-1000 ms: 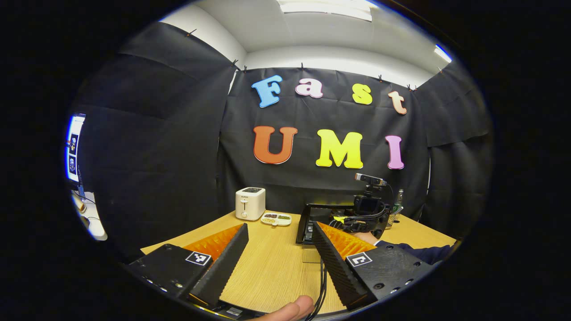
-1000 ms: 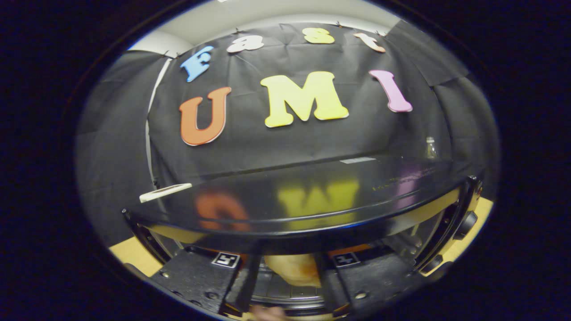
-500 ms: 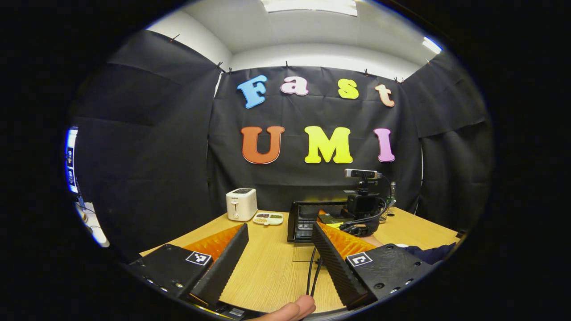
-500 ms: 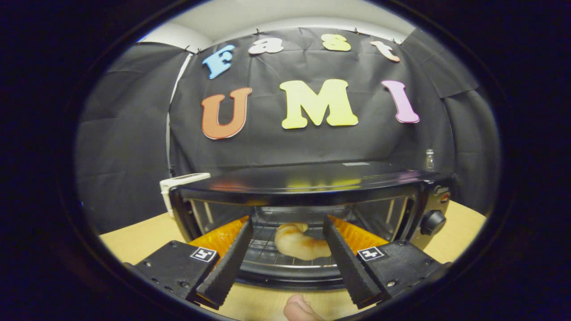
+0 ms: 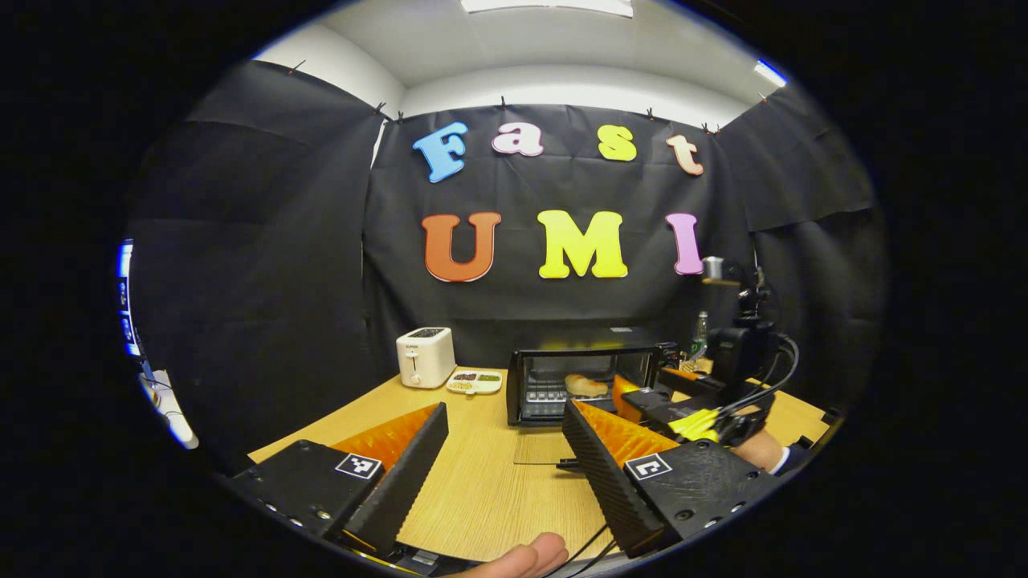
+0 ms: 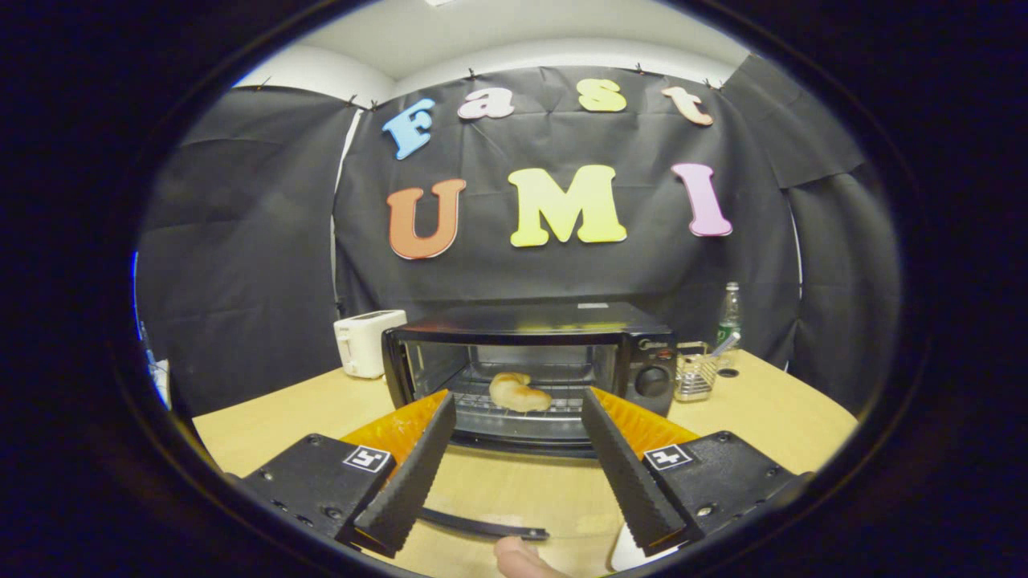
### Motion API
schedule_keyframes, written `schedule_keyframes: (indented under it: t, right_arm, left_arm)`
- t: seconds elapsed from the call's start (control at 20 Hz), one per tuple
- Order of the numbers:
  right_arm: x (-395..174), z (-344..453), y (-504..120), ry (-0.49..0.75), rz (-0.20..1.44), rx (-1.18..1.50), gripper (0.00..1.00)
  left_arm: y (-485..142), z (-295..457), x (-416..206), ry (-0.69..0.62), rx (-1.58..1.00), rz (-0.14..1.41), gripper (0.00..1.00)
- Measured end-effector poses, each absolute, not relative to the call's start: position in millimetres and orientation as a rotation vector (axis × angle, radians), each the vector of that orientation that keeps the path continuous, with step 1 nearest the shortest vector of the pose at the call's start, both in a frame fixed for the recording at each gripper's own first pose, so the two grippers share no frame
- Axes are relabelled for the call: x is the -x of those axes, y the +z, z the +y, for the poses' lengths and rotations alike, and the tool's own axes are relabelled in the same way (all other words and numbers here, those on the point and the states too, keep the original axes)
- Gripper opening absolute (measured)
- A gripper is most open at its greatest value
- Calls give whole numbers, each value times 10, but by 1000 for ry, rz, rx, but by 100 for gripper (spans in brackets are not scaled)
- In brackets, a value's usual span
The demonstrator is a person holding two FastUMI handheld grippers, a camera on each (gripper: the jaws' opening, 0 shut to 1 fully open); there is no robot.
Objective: Open the electric oven with the left hand, put the food in, and close the electric oven.
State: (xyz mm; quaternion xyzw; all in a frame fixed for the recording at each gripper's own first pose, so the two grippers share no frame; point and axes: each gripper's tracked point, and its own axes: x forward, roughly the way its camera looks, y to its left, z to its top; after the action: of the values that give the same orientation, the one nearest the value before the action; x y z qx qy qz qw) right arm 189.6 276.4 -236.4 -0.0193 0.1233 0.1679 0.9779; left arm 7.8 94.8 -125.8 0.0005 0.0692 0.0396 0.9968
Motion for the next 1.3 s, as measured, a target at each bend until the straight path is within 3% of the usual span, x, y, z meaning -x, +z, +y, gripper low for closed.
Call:
schedule_keyframes:
  t: [0.35,0.75,1.0,1.3]
  right_arm:
    - [-1391,1865,-1896,288,223,-6,99]
    - [-1062,1002,-1563,219,151,-41,100]
    - [-906,558,-1365,176,94,33,99]
    - [-824,167,-1108,149,55,-61,98]
  left_arm:
    - [-1942,462,-505,-68,127,313,95]
    - [-2676,-217,-810,-163,94,506,95]
    - [-3152,-491,-874,-157,9,688,94]
    - [-3380,-592,-1045,-107,-15,762,95]
